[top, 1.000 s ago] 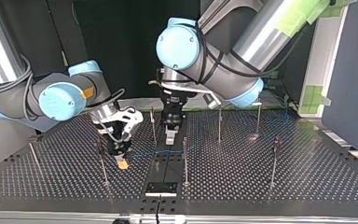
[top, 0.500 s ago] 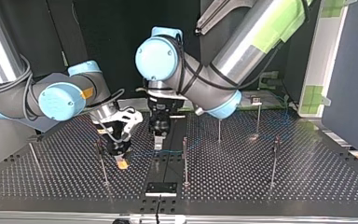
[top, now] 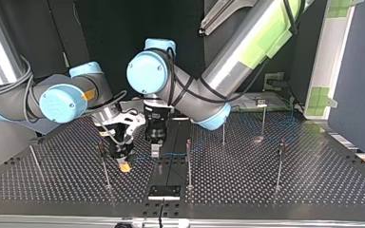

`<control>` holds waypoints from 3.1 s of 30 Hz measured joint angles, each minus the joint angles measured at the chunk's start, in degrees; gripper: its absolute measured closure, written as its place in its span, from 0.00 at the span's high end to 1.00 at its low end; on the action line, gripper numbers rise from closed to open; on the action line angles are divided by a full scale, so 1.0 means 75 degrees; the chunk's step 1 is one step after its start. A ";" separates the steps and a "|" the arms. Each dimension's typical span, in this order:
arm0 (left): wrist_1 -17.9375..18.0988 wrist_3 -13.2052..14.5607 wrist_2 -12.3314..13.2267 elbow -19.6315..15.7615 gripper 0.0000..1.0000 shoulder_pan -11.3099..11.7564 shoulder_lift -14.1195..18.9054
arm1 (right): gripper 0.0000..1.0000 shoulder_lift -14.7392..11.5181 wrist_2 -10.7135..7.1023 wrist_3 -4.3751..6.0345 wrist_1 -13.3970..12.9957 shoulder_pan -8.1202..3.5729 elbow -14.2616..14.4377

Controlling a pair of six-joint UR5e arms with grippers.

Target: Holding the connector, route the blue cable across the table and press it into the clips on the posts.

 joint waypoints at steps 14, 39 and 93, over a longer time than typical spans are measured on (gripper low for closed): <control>0.0243 -0.0005 -0.0220 0.0529 1.00 0.0249 -0.0439 | 0.00 0.0002 -0.0003 0.0001 0.0000 0.0000 0.0000; 0.0356 -0.0045 -0.0284 0.0590 0.08 0.0348 -0.0629 | 0.00 -0.0001 -0.0036 0.0034 0.0012 -0.0001 -0.0001; 0.2209 -0.0219 -0.1239 -0.1933 0.00 -0.0038 -0.0072 | 0.00 -0.0056 0.0095 -0.0361 0.0045 0.0052 0.1759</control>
